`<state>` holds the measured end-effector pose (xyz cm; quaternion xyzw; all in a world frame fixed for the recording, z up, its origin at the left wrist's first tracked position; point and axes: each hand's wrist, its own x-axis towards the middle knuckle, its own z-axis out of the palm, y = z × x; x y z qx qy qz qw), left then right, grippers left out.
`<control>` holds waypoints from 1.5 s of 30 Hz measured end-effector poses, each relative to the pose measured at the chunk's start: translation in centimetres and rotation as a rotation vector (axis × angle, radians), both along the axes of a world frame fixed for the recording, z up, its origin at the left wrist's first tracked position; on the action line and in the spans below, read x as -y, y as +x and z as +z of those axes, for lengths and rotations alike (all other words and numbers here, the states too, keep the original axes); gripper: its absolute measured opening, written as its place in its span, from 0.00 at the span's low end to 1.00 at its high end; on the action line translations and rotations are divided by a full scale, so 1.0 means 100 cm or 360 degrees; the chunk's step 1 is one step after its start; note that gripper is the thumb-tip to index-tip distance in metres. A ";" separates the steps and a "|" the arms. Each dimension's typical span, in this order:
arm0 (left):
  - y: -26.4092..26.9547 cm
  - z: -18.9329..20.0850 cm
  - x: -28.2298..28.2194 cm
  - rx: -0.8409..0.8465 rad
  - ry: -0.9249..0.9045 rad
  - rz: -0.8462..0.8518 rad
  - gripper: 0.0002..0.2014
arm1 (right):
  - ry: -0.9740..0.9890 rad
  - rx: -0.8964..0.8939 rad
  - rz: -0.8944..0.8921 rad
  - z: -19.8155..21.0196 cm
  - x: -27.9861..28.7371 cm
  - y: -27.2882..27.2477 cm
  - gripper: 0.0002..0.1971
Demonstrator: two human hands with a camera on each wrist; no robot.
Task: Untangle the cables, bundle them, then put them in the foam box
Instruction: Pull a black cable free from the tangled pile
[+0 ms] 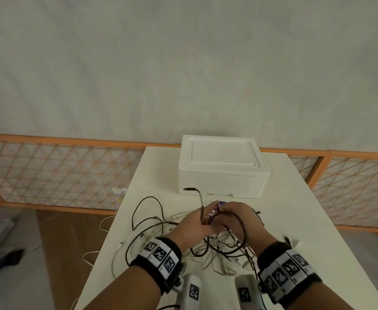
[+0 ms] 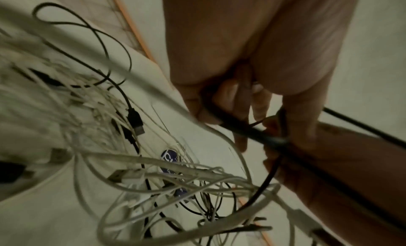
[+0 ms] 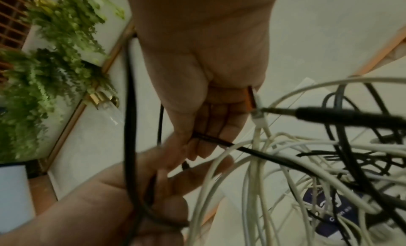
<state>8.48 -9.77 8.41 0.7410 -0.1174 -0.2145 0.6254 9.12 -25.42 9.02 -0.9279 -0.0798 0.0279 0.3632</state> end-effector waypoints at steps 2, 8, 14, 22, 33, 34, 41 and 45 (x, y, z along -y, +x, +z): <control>-0.003 0.003 0.005 0.0024 0.0090 -0.0007 0.27 | 0.0092 -0.0020 -0.0033 0.003 0.003 -0.001 0.11; 0.005 0.010 0.011 -0.0395 -0.0590 0.0445 0.16 | 0.0287 -0.0149 0.0024 -0.006 -0.001 -0.006 0.20; 0.020 0.040 -0.001 -0.0058 -0.0640 0.0765 0.11 | -0.0061 -0.0224 0.0052 -0.038 0.021 -0.012 0.11; 0.027 0.058 -0.014 0.0302 -0.0638 0.0670 0.14 | -0.0207 -0.0226 -0.0106 -0.045 0.037 0.001 0.05; 0.007 -0.013 0.026 0.0081 -0.0210 0.0446 0.25 | 0.0906 -0.0063 -0.0468 0.014 0.017 0.015 0.10; 0.009 -0.013 0.030 0.0014 -0.0270 0.0450 0.24 | 0.0967 -0.0042 -0.0463 0.015 0.016 0.013 0.10; 0.016 -0.011 0.043 0.0217 0.0113 0.0409 0.11 | 0.0958 0.0088 -0.0359 -0.001 0.015 -0.002 0.03; 0.023 0.004 0.044 0.0133 0.0021 0.0559 0.04 | 0.0803 0.0086 -0.0278 -0.027 0.029 -0.005 0.10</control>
